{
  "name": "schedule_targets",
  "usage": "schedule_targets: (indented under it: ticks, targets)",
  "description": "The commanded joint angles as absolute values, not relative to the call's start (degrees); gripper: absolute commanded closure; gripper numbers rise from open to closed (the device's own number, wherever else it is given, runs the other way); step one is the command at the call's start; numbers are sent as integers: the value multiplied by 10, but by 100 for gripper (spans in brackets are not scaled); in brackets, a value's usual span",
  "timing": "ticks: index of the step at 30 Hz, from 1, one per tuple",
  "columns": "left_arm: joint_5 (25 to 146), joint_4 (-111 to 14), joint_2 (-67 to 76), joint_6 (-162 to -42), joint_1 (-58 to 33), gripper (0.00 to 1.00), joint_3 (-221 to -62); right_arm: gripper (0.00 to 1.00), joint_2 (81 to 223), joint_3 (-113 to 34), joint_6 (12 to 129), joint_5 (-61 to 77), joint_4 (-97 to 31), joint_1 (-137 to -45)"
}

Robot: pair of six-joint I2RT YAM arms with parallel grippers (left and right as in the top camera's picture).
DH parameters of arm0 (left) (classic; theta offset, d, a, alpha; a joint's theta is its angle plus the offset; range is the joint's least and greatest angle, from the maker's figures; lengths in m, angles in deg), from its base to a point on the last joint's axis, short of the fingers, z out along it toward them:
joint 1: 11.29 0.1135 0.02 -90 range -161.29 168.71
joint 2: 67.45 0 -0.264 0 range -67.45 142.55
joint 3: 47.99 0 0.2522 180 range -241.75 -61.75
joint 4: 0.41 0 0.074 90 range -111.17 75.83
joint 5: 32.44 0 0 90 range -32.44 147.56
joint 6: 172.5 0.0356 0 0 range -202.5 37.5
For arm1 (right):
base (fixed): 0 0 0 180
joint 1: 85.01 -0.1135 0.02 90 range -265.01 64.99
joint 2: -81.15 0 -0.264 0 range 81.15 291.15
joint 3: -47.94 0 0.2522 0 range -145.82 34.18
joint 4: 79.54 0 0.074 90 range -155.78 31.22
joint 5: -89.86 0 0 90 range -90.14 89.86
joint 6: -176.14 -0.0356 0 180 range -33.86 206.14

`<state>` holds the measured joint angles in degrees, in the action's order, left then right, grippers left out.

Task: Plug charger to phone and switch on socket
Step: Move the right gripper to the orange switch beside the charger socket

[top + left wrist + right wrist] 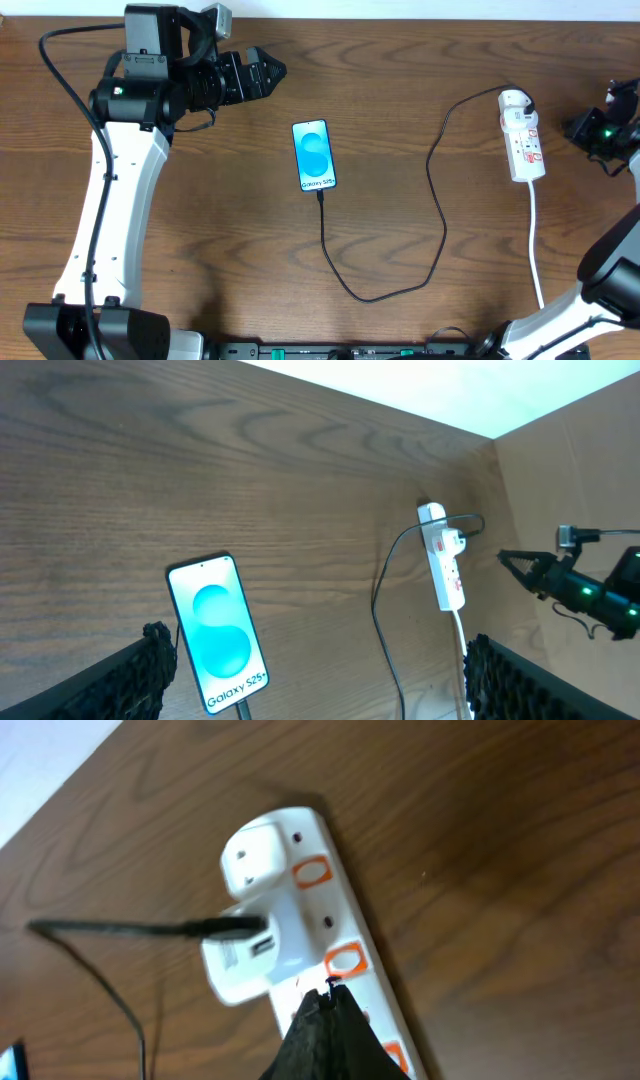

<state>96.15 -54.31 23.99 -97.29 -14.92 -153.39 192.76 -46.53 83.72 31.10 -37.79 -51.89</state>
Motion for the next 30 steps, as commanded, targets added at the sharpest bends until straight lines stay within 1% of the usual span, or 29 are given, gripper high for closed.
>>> schedule_targets:
  ticks: [1, 6, 10, 14, 23, 30]
  targets:
    - [958, -544, 235, -967, -148, 7, -1540, 99, 1947, -478, 808, 315, -391, -525]
    - [958, -544, 235, -967, -148, 7, -1540, 99, 1971, -503, 823, 315, -384, -532]
    - [958, -544, 235, -967, -148, 7, -1540, 99, 2000, -543, 856, 311, -342, -549]
    - [958, -544, 235, -967, -148, 7, -1540, 99, 2030, -579, 863, 297, -313, -559]
    - [958, -544, 235, -967, -148, 7, -1540, 99, 2054, -582, 871, 253, -293, -567]
    - [958, -544, 235, -967, -148, 7, -1540, 99, 2069, -582, 876, 246, -286, -570]
